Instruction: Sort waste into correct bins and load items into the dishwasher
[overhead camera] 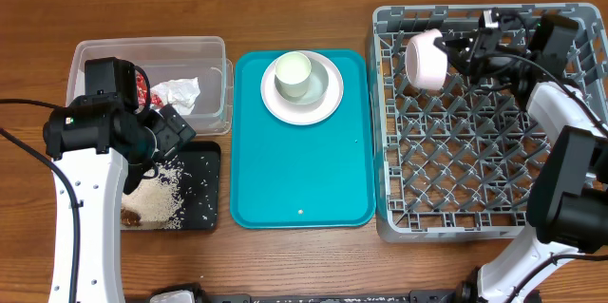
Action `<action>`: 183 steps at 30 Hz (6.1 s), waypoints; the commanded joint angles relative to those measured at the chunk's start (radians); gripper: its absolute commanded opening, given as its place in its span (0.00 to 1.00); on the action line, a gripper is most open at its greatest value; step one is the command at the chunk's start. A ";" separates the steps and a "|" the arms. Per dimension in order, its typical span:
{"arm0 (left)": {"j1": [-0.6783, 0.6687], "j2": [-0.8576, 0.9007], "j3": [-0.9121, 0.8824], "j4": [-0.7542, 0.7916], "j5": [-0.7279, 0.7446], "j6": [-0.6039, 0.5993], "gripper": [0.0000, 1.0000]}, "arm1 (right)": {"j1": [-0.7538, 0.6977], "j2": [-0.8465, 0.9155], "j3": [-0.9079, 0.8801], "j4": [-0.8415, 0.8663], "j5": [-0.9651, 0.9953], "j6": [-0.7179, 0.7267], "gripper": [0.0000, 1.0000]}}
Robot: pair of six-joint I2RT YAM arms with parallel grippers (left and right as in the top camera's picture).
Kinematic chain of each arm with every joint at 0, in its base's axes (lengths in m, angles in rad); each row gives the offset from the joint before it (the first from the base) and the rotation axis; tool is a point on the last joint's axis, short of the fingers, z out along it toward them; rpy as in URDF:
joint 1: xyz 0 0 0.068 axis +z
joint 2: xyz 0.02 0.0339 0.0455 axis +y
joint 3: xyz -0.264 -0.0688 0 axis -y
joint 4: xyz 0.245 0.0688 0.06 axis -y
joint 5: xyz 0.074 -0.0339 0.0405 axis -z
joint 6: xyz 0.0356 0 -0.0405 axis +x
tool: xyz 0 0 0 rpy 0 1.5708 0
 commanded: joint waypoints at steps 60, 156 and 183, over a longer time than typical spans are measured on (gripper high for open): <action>0.004 0.003 0.000 0.004 0.000 0.002 1.00 | 0.334 -0.263 0.085 -0.640 1.437 -0.780 0.04; -0.408 0.821 0.551 0.418 0.106 0.053 0.40 | 0.388 -0.285 0.197 -0.924 1.028 -0.372 1.00; -0.251 0.793 0.891 0.166 0.890 0.316 0.04 | 0.364 -0.335 0.206 -0.980 0.795 -0.696 1.00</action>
